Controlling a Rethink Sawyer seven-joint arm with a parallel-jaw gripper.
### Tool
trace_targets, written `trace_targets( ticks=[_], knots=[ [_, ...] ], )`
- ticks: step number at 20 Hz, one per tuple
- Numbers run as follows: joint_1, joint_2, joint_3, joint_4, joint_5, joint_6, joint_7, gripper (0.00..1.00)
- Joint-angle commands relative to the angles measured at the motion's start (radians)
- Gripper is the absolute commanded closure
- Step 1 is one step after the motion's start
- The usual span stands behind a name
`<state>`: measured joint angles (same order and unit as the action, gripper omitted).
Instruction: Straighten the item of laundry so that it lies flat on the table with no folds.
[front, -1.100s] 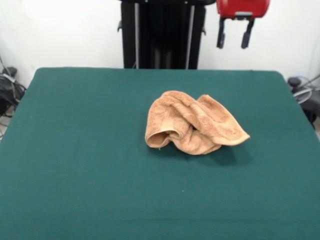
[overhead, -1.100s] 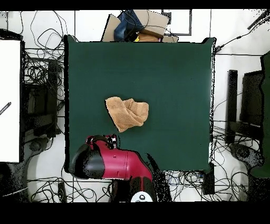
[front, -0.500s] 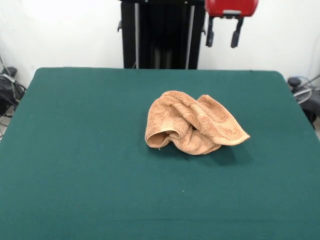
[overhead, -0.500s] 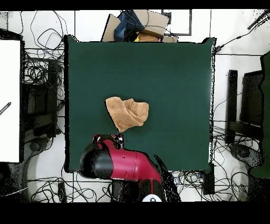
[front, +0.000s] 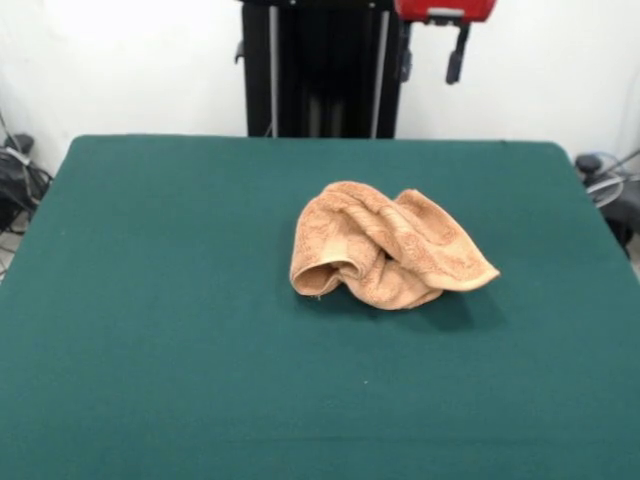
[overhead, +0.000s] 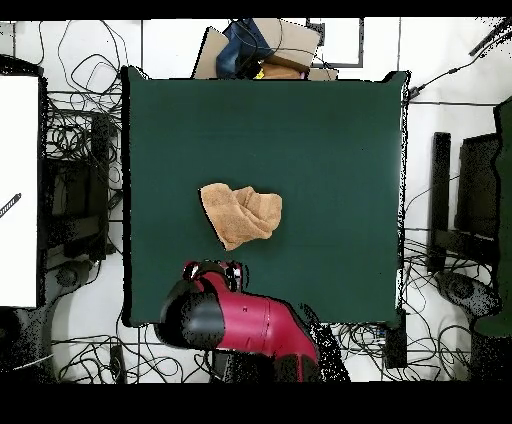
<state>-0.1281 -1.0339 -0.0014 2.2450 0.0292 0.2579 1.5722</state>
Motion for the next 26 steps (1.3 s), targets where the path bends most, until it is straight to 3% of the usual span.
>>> trace_targets(
  ticks=[1,10,16,21,26],
  knots=[
    [0.023,-0.039,0.043,0.112,-0.043,-0.046,0.149,0.0],
    [0.083,-0.045,0.039,0.08,-0.025,-0.012,0.155,0.0],
    [0.034,-0.08,-0.002,0.126,-0.027,0.005,0.144,0.0],
    [-0.065,-0.022,0.038,0.141,-0.046,-0.071,0.12,0.0],
    [-0.077,0.012,0.016,0.114,-0.079,-0.089,0.12,0.0]
  ],
)
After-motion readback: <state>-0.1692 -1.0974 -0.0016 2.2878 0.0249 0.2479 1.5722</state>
